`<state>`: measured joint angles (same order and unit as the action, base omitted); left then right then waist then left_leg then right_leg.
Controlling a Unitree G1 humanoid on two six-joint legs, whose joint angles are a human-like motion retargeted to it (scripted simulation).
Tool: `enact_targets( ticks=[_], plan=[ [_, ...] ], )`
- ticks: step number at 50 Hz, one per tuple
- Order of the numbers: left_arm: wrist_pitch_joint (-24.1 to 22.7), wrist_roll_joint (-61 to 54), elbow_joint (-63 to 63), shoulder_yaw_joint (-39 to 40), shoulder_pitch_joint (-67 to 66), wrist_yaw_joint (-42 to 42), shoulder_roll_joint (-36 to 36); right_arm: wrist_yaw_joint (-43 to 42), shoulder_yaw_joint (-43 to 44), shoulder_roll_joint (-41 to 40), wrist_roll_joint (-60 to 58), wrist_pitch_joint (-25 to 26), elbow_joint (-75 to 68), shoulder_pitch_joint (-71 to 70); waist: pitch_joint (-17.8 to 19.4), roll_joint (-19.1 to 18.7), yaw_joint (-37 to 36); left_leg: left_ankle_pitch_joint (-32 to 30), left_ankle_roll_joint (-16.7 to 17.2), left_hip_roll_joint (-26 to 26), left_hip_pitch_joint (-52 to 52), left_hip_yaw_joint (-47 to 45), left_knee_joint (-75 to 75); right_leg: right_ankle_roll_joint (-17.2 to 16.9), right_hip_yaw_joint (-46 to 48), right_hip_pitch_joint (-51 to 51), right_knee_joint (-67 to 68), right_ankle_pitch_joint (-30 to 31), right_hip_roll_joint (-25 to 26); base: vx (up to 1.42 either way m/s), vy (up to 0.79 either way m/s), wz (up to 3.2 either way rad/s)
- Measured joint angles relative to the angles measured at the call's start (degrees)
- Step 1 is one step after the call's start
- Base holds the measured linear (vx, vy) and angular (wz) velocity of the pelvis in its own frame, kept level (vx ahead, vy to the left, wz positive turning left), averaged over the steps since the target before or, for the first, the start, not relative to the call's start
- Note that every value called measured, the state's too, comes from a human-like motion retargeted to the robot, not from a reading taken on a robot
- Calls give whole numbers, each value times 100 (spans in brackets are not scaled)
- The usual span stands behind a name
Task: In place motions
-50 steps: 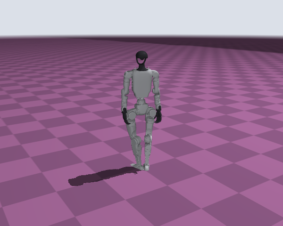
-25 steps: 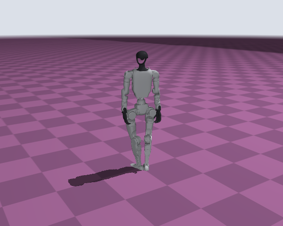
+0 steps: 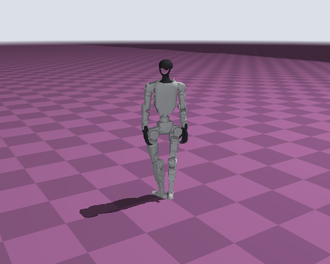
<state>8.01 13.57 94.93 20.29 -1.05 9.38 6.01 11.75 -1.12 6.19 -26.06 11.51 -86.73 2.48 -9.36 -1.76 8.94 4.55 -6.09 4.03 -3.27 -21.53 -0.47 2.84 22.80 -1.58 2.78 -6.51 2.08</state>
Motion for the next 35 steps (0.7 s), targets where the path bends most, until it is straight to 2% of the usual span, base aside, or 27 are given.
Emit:
enact_targets(
  ticks=[35],
  plan=[
    [-20, -39, -12, -13, -23, 16, -15, 33, -17, 31, -1, 7, 2, 4, 15, 25, 4, 22, -6, 2, -13, 25, 8, 18, 15, 6, -26, 33, -12, 0, 0, 0]
  ],
)
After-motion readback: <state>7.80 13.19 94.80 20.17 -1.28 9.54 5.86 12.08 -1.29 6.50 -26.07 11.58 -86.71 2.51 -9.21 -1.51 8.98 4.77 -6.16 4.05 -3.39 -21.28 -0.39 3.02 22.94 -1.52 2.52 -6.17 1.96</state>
